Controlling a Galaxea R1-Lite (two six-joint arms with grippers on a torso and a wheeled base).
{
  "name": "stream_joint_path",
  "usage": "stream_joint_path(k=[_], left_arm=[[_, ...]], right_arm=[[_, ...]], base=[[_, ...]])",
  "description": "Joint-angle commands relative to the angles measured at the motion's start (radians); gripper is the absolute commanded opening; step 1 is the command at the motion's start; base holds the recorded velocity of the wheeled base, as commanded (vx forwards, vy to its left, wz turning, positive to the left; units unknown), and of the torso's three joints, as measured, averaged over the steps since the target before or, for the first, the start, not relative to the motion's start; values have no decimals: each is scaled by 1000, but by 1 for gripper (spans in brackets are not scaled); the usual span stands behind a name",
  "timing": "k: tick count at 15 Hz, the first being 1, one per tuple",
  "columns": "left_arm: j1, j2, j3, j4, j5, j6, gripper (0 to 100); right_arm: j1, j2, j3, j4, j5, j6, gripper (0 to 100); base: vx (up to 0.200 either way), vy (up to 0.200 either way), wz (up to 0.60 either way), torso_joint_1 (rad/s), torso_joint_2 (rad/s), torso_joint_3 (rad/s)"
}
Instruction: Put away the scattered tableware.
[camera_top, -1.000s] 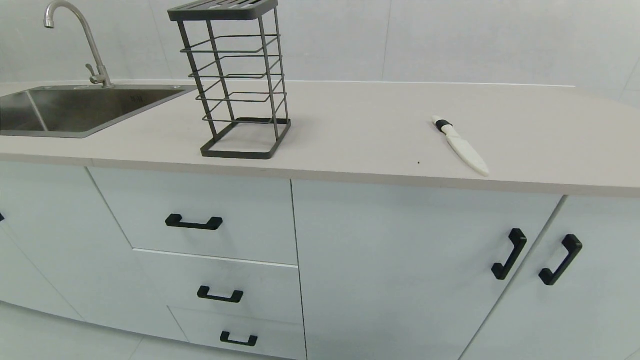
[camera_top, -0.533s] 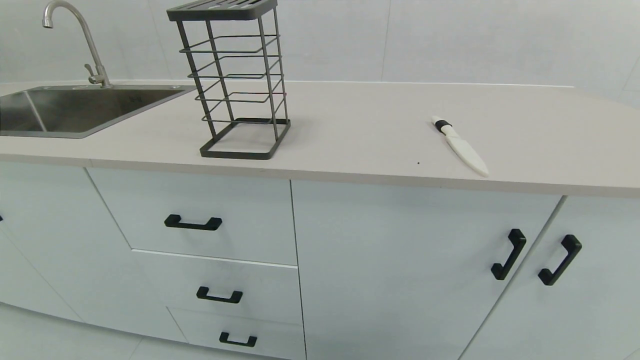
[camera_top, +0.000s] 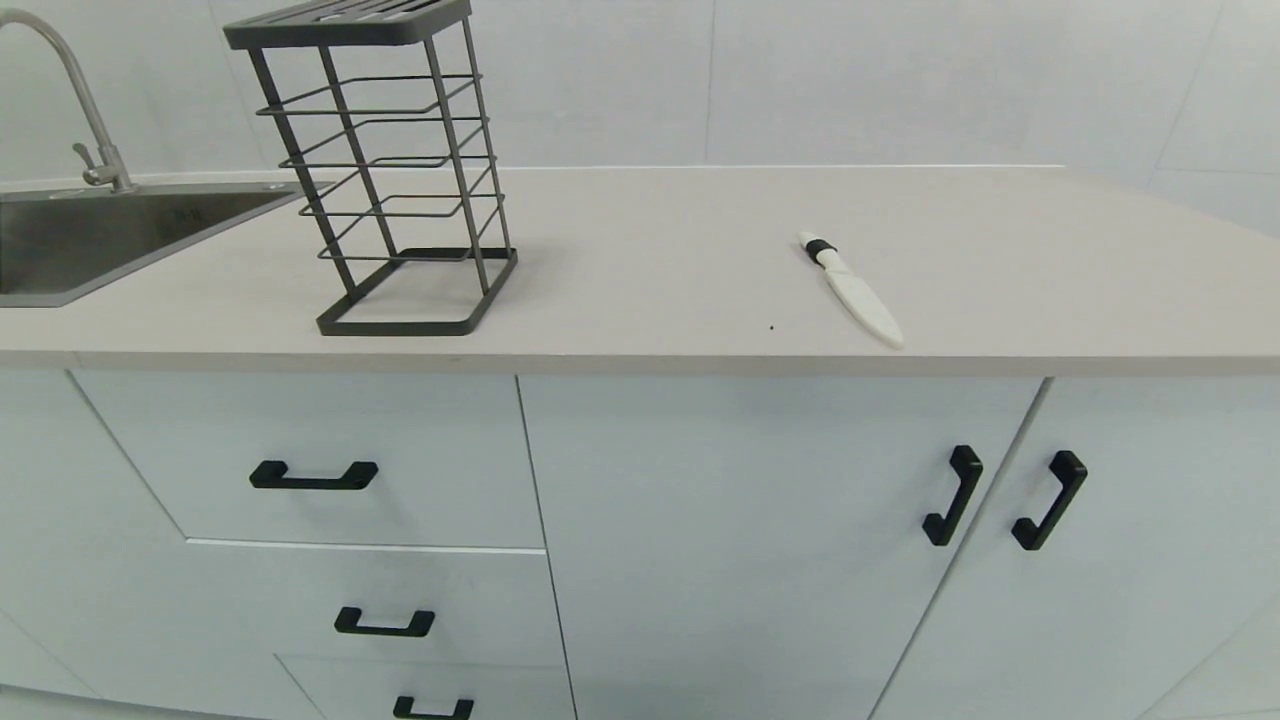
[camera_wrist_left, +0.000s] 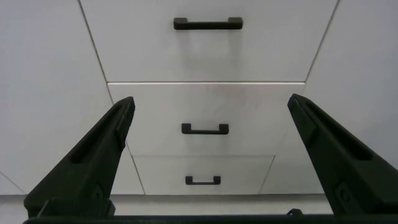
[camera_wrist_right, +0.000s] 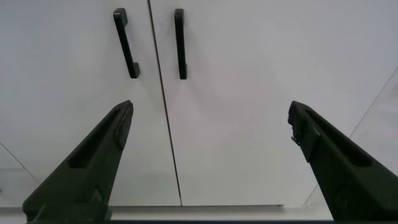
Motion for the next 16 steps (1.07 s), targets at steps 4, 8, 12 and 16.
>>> stream_joint_path(k=[4, 8, 12, 16], left_arm=[[0, 2, 0, -1, -1, 0, 100], [0, 2, 0, 0, 0, 1, 100], [0, 2, 0, 0, 0, 1, 100], [0, 2, 0, 0, 2, 1, 100]], right_arm=[[0, 2, 0, 0, 0, 0, 100], [0, 2, 2, -2, 2, 0, 100], [0, 2, 2, -2, 2, 0, 100], [0, 2, 2, -2, 2, 0, 100]], base=[[100, 0, 0, 4, 1, -2], [0, 0, 0, 0, 0, 0], [0, 0, 0, 27, -113, -137], [0, 0, 0, 91, -447, -320]])
